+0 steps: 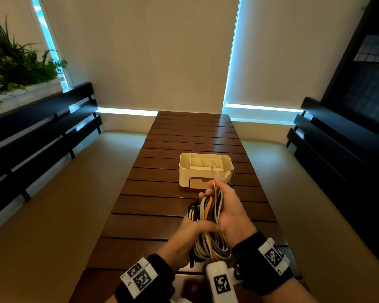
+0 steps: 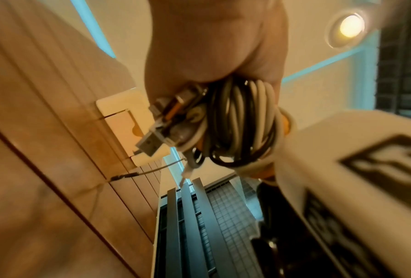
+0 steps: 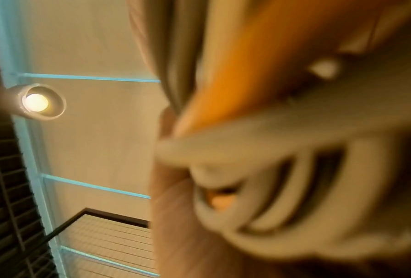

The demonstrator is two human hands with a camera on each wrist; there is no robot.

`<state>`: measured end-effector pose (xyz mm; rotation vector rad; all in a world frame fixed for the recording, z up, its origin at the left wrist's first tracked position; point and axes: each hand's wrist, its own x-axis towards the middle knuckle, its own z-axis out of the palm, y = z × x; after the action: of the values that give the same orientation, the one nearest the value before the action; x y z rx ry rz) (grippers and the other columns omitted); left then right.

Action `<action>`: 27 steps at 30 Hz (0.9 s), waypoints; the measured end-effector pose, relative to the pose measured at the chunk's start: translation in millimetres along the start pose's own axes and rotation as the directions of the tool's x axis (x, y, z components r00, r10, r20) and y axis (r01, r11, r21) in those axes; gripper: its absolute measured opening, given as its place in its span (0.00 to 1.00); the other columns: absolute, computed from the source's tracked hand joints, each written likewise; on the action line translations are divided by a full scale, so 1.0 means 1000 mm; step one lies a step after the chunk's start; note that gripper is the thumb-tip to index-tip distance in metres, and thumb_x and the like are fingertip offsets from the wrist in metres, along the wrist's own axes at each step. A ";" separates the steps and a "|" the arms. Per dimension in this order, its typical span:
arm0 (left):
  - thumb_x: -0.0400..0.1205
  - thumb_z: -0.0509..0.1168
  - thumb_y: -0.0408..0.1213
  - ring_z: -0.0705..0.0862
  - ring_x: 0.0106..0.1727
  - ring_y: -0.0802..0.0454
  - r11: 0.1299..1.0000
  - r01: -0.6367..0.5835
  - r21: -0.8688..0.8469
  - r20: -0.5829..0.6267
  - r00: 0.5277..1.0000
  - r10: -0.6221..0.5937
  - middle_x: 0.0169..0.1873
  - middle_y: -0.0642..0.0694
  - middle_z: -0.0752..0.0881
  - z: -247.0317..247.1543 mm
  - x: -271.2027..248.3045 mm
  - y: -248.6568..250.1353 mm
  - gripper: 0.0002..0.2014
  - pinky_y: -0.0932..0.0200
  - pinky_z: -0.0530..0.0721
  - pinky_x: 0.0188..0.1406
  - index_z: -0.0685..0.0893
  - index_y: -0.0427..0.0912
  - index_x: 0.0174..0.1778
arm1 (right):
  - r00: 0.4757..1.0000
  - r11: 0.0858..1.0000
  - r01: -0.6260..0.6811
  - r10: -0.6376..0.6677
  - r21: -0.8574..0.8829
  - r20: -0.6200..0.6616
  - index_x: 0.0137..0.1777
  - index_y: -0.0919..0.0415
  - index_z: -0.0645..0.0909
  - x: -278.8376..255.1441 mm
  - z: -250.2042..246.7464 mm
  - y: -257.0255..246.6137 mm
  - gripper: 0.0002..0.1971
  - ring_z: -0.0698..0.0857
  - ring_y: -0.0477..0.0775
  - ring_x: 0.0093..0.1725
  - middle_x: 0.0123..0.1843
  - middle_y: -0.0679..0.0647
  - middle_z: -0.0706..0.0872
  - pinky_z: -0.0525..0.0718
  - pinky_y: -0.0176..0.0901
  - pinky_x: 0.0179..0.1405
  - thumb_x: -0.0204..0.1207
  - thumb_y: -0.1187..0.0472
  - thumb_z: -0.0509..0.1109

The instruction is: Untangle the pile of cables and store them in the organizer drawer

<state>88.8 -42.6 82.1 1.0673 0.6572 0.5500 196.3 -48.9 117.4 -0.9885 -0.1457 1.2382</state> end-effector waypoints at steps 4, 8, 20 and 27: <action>0.62 0.70 0.25 0.88 0.41 0.39 1.000 0.022 0.019 0.026 0.999 -0.023 0.41 0.33 0.88 -0.004 0.000 0.004 0.22 0.47 0.87 0.44 0.84 0.32 0.53 | 0.999 0.991 0.018 -0.023 0.132 0.034 0.34 0.58 0.78 0.002 0.000 0.001 0.11 0.77 0.46 0.21 0.19 0.49 0.75 0.81 0.39 0.24 0.76 0.56 0.68; 0.69 0.70 0.23 0.88 0.41 0.40 0.993 0.105 0.046 0.135 0.985 -0.111 0.42 0.34 0.88 -0.012 -0.002 0.013 0.17 0.48 0.88 0.43 0.84 0.34 0.54 | 1.000 0.997 0.008 -0.010 0.080 0.026 0.32 0.58 0.79 0.002 0.000 0.000 0.09 0.78 0.45 0.21 0.21 0.49 0.77 0.81 0.37 0.22 0.74 0.62 0.71; 0.65 0.75 0.29 0.86 0.38 0.45 0.949 0.312 0.036 0.250 0.917 -0.311 0.38 0.39 0.87 -0.025 -0.004 0.007 0.15 0.50 0.83 0.48 0.88 0.36 0.47 | 0.896 0.751 0.402 -0.440 -0.524 0.057 0.43 0.65 0.82 0.002 -0.003 0.016 0.06 0.82 0.44 0.23 0.23 0.49 0.82 0.82 0.33 0.26 0.74 0.62 0.72; 0.60 0.74 0.25 0.88 0.42 0.40 0.973 0.228 0.034 0.264 0.937 -0.229 0.42 0.34 0.88 -0.019 -0.007 -0.002 0.16 0.47 0.84 0.52 0.89 0.34 0.45 | 0.677 0.391 0.634 -0.697 -0.667 0.235 0.38 0.68 0.83 0.005 -0.010 0.032 0.13 0.84 0.43 0.26 0.22 0.47 0.83 0.83 0.39 0.36 0.75 0.56 0.71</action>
<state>70.5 -36.6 75.7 1.0290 0.5352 0.1983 181.2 -50.7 87.2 -1.4443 -0.9454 0.3195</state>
